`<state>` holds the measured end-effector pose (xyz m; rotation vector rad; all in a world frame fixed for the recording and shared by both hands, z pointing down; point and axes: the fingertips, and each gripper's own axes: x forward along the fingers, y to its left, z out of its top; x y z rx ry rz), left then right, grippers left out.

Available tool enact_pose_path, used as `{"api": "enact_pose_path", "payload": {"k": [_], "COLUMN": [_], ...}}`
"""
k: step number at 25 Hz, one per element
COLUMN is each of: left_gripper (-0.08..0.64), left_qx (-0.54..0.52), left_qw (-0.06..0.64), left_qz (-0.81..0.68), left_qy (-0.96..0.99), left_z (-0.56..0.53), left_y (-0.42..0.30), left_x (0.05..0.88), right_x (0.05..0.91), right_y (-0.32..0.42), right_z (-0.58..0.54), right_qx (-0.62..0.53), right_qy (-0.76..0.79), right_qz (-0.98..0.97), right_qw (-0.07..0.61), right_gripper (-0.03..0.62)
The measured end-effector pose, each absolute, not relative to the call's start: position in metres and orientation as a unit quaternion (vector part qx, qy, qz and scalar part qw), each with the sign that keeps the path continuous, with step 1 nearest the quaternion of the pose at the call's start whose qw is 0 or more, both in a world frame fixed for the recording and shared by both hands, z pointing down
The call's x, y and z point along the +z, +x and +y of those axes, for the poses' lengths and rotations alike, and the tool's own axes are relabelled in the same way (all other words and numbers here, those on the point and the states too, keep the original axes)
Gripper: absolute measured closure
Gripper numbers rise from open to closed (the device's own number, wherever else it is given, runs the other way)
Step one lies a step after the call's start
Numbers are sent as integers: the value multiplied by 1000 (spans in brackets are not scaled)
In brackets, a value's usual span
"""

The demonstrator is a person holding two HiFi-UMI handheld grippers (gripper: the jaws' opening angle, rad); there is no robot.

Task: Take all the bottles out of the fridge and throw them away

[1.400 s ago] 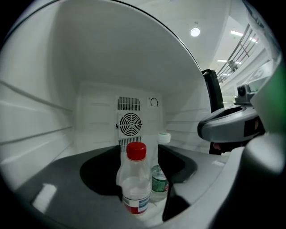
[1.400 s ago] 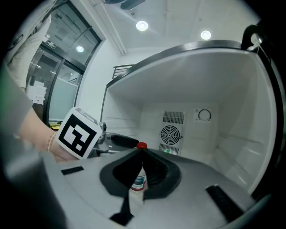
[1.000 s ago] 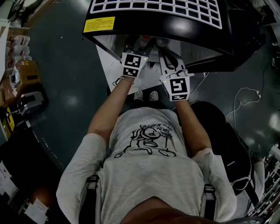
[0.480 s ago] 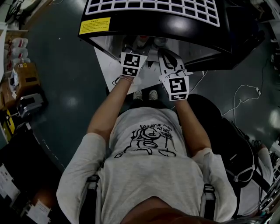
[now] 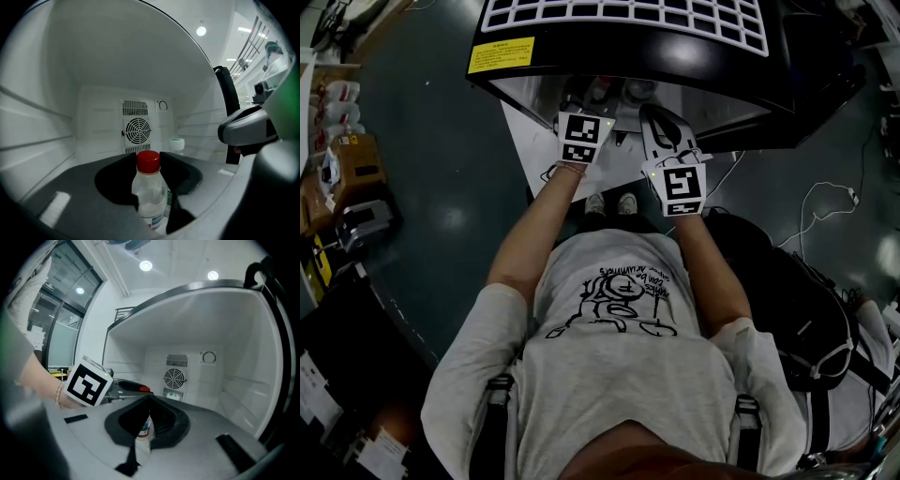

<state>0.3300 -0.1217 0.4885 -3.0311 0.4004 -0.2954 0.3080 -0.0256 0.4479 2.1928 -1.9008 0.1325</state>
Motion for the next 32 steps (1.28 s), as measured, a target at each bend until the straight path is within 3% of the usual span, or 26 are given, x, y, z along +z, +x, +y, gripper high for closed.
{"api": "enact_pose_path", "payload": {"k": [32], "left_gripper": [402], "left_qx": [-71], "left_qw": [34], "left_qz": [106], "left_qy": [-991], "left_z": [-98], "left_y": [296], "left_x": [440], "right_x": [425], "right_y": [304], "right_z": [-25], "right_qx": [44], "right_qy": [751], "right_qz": [-652], "right_qw": [95], "right_gripper": [583]}}
